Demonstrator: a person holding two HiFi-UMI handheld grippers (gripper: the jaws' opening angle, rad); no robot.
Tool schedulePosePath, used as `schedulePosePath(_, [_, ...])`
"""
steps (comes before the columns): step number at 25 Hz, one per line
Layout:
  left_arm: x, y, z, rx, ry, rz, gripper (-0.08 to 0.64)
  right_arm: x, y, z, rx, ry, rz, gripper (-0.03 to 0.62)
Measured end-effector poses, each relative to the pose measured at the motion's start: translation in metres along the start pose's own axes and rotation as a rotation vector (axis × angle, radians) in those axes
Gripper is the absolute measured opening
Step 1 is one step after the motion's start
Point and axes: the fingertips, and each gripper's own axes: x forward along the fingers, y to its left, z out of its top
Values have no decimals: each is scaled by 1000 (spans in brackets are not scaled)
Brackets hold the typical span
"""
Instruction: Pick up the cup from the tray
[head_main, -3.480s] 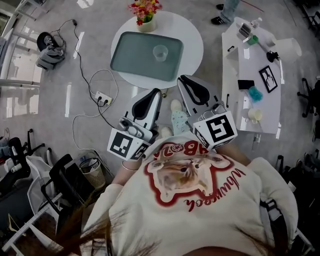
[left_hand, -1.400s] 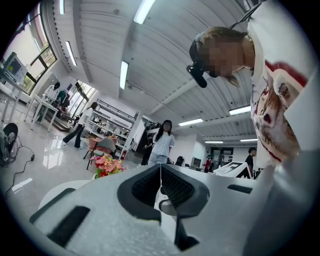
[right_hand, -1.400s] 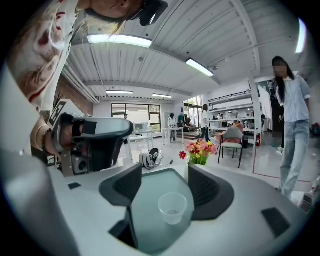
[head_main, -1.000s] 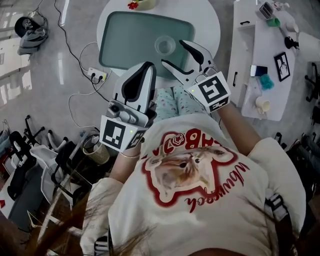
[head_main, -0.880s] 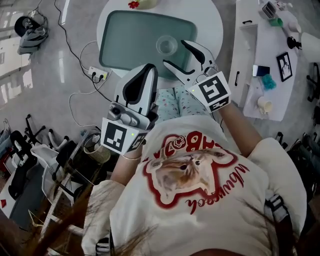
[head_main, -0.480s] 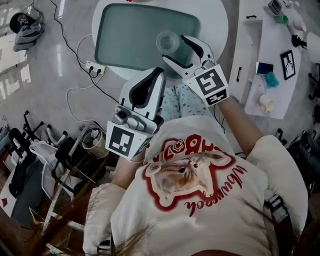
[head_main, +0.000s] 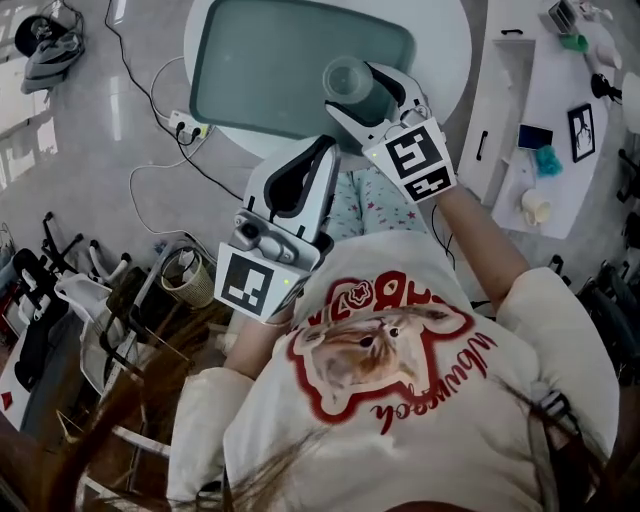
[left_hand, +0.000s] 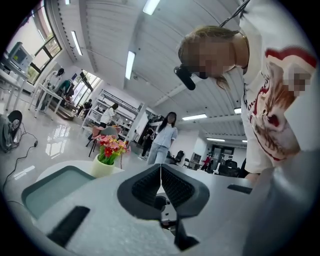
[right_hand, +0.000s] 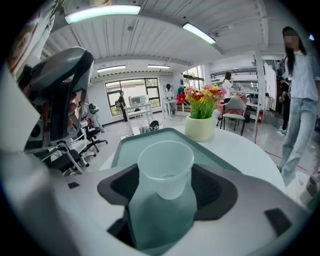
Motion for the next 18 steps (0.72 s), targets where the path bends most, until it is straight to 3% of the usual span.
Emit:
schedulePosePath(8, [1, -8, -11, -32, 12, -24, 15, 10, -6, -8, -1, 34, -31, 299])
schedulePosePath(18, [-2, 5, -12, -34, 4, 18, 15, 22, -11, -12, -82, 131, -56, 300])
